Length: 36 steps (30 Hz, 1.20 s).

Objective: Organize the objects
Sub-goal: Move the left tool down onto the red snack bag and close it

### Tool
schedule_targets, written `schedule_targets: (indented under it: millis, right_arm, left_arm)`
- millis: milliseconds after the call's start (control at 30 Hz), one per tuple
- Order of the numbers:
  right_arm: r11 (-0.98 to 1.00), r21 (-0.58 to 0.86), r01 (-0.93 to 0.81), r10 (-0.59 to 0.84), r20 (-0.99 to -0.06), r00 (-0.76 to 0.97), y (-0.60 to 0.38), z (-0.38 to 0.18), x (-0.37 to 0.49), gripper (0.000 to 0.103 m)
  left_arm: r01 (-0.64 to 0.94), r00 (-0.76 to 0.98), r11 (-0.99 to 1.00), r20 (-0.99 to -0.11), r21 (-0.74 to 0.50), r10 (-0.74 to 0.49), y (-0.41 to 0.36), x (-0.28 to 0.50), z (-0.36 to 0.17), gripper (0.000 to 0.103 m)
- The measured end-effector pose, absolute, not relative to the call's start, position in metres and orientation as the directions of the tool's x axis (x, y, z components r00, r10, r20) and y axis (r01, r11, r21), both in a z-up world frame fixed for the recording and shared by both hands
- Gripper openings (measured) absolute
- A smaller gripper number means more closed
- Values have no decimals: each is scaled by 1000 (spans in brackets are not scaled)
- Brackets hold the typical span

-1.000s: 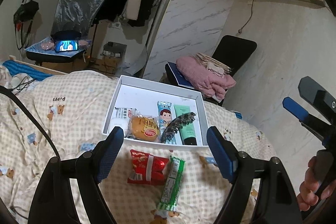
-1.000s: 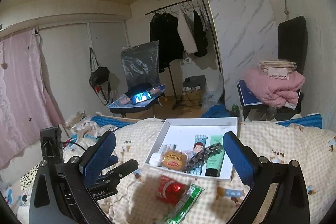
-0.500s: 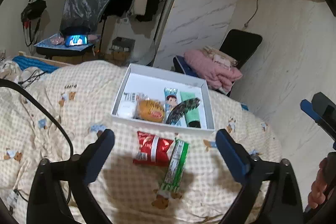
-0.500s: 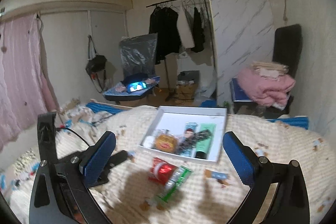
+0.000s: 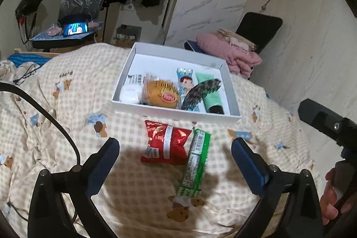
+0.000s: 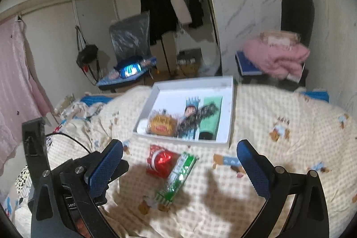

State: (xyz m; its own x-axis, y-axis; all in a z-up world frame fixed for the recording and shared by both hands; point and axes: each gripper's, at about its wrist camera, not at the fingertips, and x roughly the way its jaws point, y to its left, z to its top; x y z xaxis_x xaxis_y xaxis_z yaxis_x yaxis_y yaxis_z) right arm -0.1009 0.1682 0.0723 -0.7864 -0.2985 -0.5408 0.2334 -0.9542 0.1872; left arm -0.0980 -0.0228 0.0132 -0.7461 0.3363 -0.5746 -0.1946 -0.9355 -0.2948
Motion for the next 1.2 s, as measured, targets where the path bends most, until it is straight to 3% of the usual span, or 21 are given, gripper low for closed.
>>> schedule_targets:
  millis: [67, 100, 267, 367, 600, 733, 933, 1000, 1067, 1200]
  right_arm:
    - [-954, 189, 234, -301, -555, -775, 167, 62, -108, 102]
    - [-954, 190, 232, -300, -564, -769, 166, 56, -111, 102]
    - [-943, 230, 238, -331, -606, -723, 168, 34, -128, 102]
    - [-942, 244, 229, -333, -621, -710, 168, 25, -136, 102]
    - [-946, 256, 199, -322, -670, -669, 170, 11, -146, 102]
    - [-947, 253, 200, -320, -676, -664, 169, 11, -147, 102]
    - [-944, 259, 206, -329, -685, -650, 164, 7, -149, 102]
    - [-945, 253, 209, -327, -689, -646, 162, 5, -150, 102]
    - [-946, 246, 211, -324, -694, -643, 159, 3, -151, 102]
    - [-945, 244, 217, -326, -705, -630, 156, -2, -152, 102]
  left_arm:
    - [-210, -729, -928, -583, -307, 358, -22, -103, 4, 68]
    - [-206, -718, -928, -597, -310, 358, -21, -107, -1, 62]
    - [-219, -652, -894, -624, -390, 432, -24, -129, -29, 51]
    - [-226, -636, -841, -580, -491, 509, -33, -138, -41, 51]
    - [-162, -595, -859, -646, -486, 478, -34, -152, -61, 53]
    - [-154, -593, -892, -682, -425, 428, -21, -159, -68, 63]
    - [-154, -602, -881, -665, -447, 442, -13, -178, -73, 74]
    - [-170, -616, -896, -666, -409, 421, -6, -179, -75, 73]
    - [-177, -618, -905, -672, -386, 407, -3, -178, -75, 63]
    - [-170, -593, -886, -673, -432, 442, -11, -181, -78, 60]
